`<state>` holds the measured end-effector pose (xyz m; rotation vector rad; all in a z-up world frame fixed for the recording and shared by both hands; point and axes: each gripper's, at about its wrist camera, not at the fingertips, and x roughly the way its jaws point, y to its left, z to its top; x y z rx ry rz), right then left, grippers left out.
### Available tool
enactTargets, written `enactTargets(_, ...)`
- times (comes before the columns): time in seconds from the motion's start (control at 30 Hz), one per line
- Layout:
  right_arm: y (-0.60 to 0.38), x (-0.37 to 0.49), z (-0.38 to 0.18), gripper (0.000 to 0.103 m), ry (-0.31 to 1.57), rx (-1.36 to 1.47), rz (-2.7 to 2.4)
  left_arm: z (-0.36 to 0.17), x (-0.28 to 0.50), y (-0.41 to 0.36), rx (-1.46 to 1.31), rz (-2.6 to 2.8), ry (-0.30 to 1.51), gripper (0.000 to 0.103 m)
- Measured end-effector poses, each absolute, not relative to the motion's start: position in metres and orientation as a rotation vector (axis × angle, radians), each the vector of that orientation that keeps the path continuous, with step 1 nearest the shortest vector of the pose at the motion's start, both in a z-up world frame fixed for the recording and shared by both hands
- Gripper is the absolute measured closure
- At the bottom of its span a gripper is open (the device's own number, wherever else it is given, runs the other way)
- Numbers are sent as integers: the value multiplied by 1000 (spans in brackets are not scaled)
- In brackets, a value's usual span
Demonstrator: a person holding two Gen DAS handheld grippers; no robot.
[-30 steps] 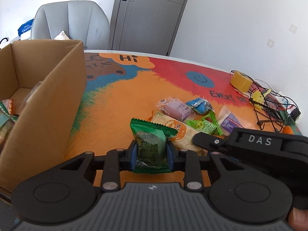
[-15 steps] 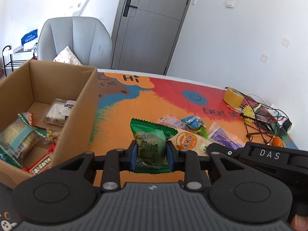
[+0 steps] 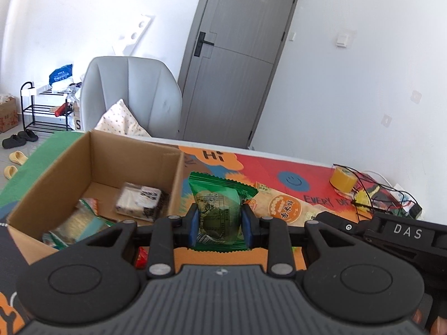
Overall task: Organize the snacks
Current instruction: 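Carry both packets into the cardboard box and open both tools to release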
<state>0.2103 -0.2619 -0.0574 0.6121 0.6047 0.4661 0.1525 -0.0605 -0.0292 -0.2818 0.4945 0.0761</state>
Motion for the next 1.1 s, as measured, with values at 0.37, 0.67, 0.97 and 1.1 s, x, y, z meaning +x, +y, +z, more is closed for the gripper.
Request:
enactTargets(0.37, -219, 204, -40, 84, 586, 574, 549, -15, 136, -17, -316, 140, 445, 73)
enactTargets(0.67, -184, 206, -31, 84, 595, 534, 594, -17, 136, 17, -354, 187, 442, 73)
enactTargets(0.97, -155, 214, -31, 84, 619, 503, 613, -25, 145, 45, -401, 203, 481, 51)
enactTargets(1.1, -143, 220, -34, 84, 635, 492, 613, -25, 139, 63, -414, 235, 460, 45)
